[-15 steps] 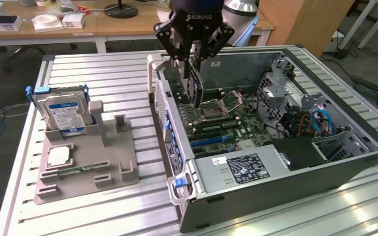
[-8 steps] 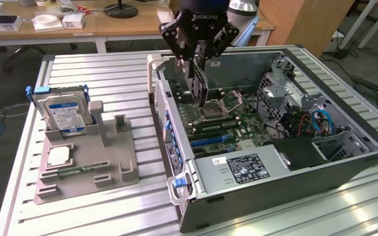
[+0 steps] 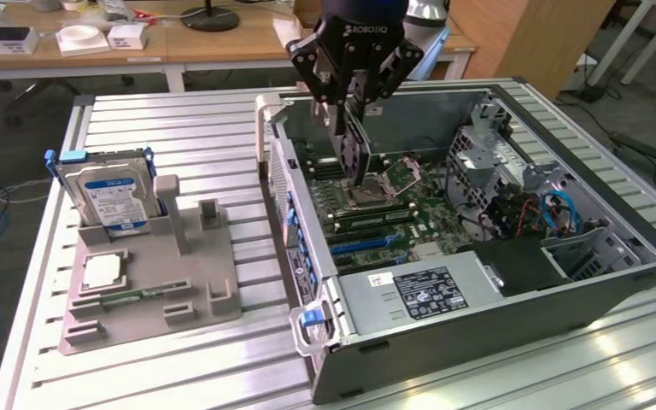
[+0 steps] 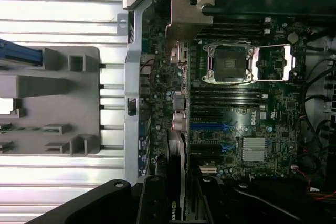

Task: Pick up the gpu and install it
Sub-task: 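Pick up the gpu and move the gpu toward the slot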

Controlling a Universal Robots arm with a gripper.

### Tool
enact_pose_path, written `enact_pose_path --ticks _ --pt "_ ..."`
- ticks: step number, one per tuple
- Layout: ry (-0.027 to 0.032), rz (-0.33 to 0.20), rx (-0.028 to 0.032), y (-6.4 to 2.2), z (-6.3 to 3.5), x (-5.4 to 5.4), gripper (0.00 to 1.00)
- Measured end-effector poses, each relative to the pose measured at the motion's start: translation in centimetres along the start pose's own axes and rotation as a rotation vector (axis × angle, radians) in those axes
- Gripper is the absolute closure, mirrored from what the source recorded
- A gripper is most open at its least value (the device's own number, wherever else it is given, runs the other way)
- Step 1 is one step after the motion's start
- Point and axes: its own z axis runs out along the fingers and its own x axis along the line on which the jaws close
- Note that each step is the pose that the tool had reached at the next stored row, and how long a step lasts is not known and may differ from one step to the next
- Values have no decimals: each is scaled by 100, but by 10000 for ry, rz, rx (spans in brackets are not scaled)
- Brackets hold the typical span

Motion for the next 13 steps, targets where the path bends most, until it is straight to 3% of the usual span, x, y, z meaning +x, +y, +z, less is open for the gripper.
enact_pose_path --ticks 13 --pt "0 0 0 0 2 -138 74"
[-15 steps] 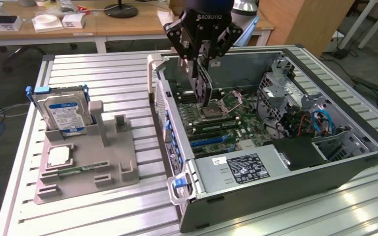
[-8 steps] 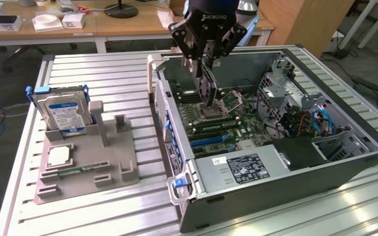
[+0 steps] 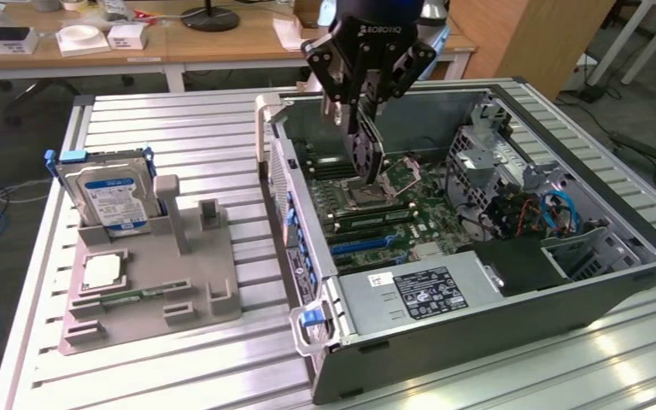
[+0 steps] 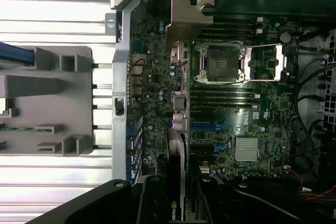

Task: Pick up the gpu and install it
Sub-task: 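Pick up the gpu and move the gpu toward the slot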

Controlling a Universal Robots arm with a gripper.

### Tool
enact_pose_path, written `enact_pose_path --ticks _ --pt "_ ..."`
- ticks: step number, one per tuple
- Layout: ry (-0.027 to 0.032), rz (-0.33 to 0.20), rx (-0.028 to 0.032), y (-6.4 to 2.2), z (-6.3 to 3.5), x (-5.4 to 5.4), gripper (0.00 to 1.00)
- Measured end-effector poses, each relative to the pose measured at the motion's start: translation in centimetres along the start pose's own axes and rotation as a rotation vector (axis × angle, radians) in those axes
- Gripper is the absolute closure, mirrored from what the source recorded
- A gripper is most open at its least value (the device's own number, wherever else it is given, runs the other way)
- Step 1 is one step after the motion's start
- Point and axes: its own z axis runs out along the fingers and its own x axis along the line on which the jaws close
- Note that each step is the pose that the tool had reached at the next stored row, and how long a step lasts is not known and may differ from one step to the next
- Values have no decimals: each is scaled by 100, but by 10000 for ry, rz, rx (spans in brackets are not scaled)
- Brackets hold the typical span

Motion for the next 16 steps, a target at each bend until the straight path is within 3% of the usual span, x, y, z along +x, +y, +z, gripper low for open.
enact_pose_path --ticks 16 --pt "0 -1 0 0 1 -155 74"
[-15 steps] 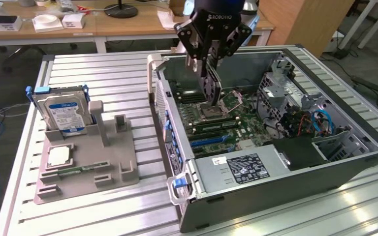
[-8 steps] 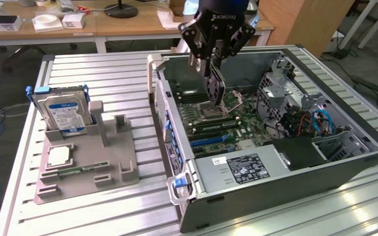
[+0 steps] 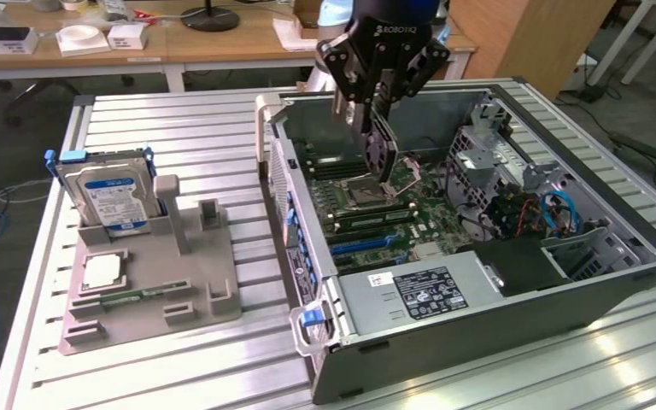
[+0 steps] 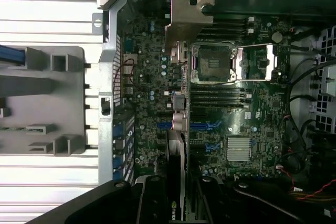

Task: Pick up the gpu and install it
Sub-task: 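Pick up the gpu and move the gpu toward the slot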

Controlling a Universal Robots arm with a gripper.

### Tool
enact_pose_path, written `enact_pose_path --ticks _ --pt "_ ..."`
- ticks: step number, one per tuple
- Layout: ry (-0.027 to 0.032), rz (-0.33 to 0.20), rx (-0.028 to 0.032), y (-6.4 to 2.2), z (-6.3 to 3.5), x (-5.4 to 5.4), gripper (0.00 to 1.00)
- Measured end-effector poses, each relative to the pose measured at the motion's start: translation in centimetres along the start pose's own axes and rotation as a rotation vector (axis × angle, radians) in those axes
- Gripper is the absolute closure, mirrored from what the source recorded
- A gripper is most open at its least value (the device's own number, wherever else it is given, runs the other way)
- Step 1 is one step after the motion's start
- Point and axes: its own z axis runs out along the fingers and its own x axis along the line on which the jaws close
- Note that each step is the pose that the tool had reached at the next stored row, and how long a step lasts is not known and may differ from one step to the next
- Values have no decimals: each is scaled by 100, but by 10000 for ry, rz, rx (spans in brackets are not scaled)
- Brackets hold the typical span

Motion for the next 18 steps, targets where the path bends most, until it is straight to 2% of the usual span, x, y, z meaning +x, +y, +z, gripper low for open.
enact_pose_path --ticks 18 --pt "0 -5 0 1 2 -183 74"
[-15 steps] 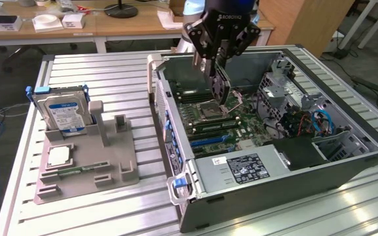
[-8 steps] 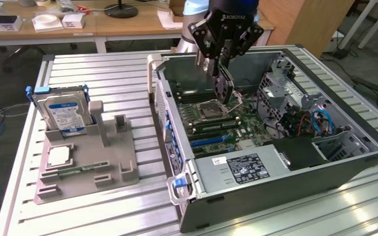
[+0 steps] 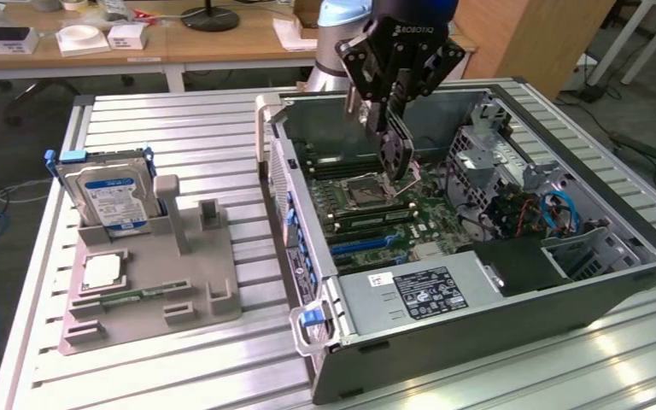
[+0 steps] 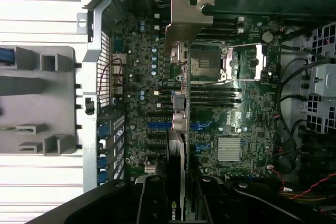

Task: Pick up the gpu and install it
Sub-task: 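Pick up the gpu and move the gpu toward the slot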

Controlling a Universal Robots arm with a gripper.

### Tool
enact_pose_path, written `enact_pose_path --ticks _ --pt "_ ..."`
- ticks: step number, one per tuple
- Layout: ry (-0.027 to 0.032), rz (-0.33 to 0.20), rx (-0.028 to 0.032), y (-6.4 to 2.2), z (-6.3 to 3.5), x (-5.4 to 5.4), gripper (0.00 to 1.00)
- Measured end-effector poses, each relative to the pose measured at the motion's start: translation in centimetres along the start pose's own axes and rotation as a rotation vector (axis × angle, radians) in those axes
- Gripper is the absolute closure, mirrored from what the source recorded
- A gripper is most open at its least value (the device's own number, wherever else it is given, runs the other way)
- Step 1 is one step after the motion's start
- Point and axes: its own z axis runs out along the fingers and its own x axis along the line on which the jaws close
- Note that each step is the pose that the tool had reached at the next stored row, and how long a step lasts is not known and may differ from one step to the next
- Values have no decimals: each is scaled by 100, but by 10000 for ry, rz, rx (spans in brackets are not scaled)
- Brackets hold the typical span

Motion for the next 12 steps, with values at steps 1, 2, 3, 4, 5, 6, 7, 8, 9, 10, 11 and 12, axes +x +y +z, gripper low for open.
enact_pose_path --ticks 1,2,3,4,5,6,7,8,9,10,11,12 --pt "0 0 0 0 0 -11 74" --pt "0 0 0 0 0 -21 74" --pt "0 0 0 0 0 -32 74" --pt "0 0 0 0 1 -46 74" --pt "0 -1 0 0 0 -58 74" --pt "1 -1 1 0 0 -69 74" --pt "0 -1 0 0 1 -80 74" --pt "0 -2 0 0 1 -92 74" --pt "-1 -1 -1 0 1 -105 74" --pt "0 -2 -1 0 1 -117 74" --pt "0 -1 0 0 1 -129 74" --pt "0 -2 0 0 1 -142 74"
